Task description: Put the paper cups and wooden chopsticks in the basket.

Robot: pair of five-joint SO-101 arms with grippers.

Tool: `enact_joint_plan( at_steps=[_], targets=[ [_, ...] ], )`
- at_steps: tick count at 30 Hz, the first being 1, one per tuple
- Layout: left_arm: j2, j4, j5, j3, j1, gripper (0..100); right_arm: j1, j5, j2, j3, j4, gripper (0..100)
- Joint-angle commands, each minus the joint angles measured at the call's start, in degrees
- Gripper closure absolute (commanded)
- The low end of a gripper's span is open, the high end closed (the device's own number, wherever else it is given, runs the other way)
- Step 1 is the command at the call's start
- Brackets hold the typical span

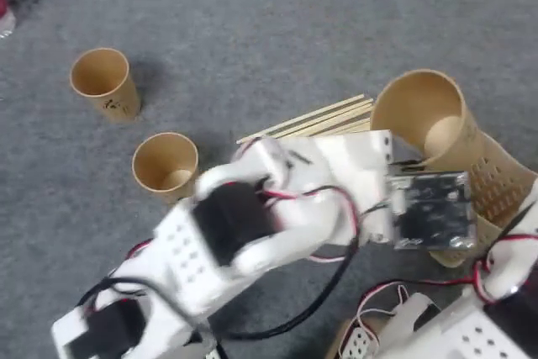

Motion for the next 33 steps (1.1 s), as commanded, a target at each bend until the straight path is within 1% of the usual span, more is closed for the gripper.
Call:
enact_joint_plan(
  at_steps=[1, 3, 6, 8, 10, 14, 17, 20, 21, 24, 26, 28, 30, 33],
  targets=[
    [5.19, -1.76, -0.09, -0.22, -0.70, 99, 0.40, -0.53, -0.75, 1.23, -1.71, 78.3],
    [5.89, -1.67, -0.09, -0.13, -0.79, 97, 0.40, -0.26, -0.75, 1.41, -1.63, 78.3],
    [5.80, -0.62, 0.26, -0.13, -0.88, 88, 0.48, -0.26, -0.75, 1.41, -1.63, 78.3],
    [5.80, 0.00, 0.35, -0.22, -0.88, 84, 0.40, -0.18, -0.75, 1.41, -1.63, 78.3],
    [5.36, 0.00, 1.05, -0.22, -0.97, 84, 0.40, -0.18, -0.75, 1.41, -1.63, 78.3],
    [0.53, -0.97, 3.60, -0.75, -3.34, 84, 0.40, -0.26, -0.75, 2.29, -1.71, 78.3],
    [-4.40, -1.76, 3.60, -1.19, -6.51, 84, 0.22, -0.53, -0.75, 3.43, -1.80, 78.3],
    [-9.32, -2.20, 3.60, -1.19, -10.02, 84, -2.33, -0.70, -0.75, 3.52, -1.98, 78.3],
    [-11.25, -2.20, 3.78, -1.19, -11.43, 84, -3.56, -1.05, -0.92, 3.25, -2.07, 78.3],
    [-18.37, -2.02, 6.59, -1.19, -16.79, 84, -9.36, -5.45, -1.36, 0.00, -1.89, 78.3],
    [-23.74, -2.02, 7.74, -1.01, -22.07, 84, -13.23, -7.65, -0.75, -4.48, -0.92, 78.4],
    [-28.22, -1.85, 8.18, -0.40, -28.75, 84, -17.45, -8.62, -0.66, -8.88, 0.22, 79.8],
    [-31.65, -1.14, 7.91, 2.77, -36.04, 84, -22.29, -8.70, -0.66, -12.66, 0.92, 82.5],
    [-35.25, -0.79, 7.74, 12.70, -44.66, 84, -27.12, -8.70, 0.22, -16.00, 1.71, 84.6]
  ],
)
